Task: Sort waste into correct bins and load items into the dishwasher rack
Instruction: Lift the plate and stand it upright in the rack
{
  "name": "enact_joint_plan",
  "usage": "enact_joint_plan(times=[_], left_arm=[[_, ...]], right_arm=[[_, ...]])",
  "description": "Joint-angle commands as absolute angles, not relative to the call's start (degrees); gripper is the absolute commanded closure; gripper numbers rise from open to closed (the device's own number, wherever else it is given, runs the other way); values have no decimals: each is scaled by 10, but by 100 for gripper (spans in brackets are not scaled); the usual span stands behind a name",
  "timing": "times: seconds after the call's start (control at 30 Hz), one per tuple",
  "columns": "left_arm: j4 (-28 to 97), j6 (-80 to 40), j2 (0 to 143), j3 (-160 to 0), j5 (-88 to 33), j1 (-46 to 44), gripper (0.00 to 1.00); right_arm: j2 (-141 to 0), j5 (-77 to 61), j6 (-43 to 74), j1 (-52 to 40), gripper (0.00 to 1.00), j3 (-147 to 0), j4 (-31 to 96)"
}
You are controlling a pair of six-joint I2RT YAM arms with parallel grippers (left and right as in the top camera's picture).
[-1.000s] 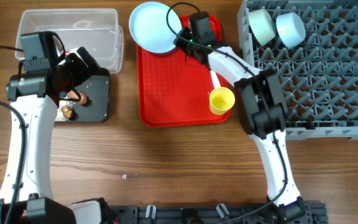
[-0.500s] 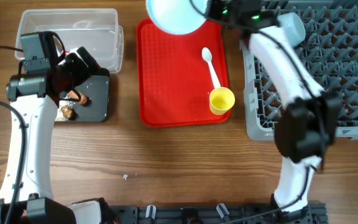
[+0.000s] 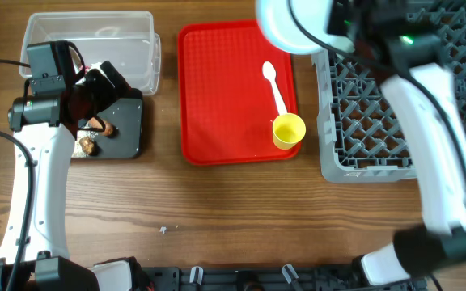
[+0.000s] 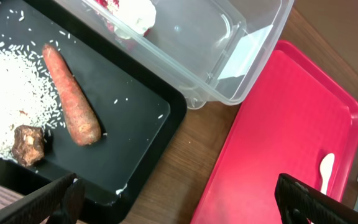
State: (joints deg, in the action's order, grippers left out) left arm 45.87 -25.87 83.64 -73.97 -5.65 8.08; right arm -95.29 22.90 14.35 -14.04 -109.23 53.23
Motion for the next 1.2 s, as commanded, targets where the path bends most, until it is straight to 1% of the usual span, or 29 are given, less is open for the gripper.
enact_joint_plan(times=[0.0,0.1,0.17,0.23,0.33,0.37,0.43,0.57,0.73,0.83,1.03,1.17], left_arm=[[458,-260,834,-742,-53,85,0],[458,-260,834,-742,-53,85,0],[458,-260,834,-742,-53,85,0],[458,-260,834,-742,-53,85,0],[458,-260,834,-742,-53,85,0],[458,-260,834,-742,-53,85,0],[458,-260,834,-742,-53,85,0],[458,-260,834,-742,-53,85,0],[458,-260,834,-742,-53,85,0],[458,-260,834,-742,-53,85,0],[458,-260,834,-742,-53,85,0],[458,-260,834,-742,-53,85,0]], right_arm=[[-894,432,203,-139,96,-1099,599],[-874,514,258,-139,96,-1099,670],[-866,593,308,-139,96,-1099,733],[-868,644,332,-139,96,-1098,764],[-868,702,327,-139,96,-1077,769],[-869,729,312,-139,96,-1061,760],[-874,739,268,-139,96,-1036,725],[-894,737,109,-139,96,-957,588],[-910,737,-61,-139,96,-858,423],[-916,729,-141,-139,96,-816,355],[-917,631,-260,-135,96,-771,330],[-917,580,-288,-134,96,-764,326]])
